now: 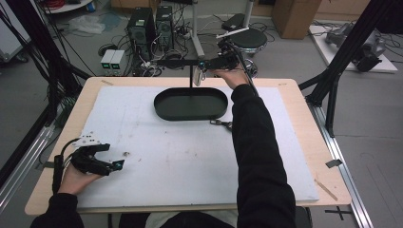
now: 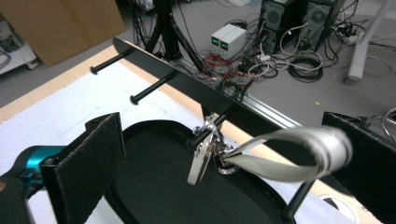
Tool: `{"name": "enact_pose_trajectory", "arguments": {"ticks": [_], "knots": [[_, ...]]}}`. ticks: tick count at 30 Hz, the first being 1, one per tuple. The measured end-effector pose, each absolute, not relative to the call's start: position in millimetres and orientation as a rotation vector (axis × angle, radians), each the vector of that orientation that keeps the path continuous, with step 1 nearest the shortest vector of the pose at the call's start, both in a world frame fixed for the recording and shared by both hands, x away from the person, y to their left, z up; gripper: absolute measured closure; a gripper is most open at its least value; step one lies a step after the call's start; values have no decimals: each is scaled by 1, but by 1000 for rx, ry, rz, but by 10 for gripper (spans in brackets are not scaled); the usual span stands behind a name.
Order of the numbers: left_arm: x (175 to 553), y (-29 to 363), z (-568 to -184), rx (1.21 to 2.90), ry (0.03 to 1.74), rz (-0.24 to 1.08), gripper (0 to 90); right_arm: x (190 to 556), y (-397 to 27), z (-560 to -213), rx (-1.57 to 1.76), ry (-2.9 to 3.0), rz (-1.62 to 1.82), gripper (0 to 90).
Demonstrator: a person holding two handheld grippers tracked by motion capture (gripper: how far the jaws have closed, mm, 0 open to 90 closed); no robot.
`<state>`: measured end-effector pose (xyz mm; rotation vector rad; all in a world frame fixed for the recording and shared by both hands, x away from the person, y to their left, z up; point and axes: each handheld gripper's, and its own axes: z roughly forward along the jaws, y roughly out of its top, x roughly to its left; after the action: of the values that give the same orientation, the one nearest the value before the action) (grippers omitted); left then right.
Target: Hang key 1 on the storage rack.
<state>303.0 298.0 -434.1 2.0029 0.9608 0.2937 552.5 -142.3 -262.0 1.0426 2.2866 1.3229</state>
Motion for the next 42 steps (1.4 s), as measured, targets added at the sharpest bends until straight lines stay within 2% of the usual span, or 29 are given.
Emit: {"name": "enact_pose_trajectory", "arguments": {"ticks": [21,42], "knots": [[303,298,-434,2008,966,297,25,518,-180,-276,1019,2271,1314,8],[304,297,-435,2008,968,293,25,491,-200,-315,1000,2361,1221,8]]}}
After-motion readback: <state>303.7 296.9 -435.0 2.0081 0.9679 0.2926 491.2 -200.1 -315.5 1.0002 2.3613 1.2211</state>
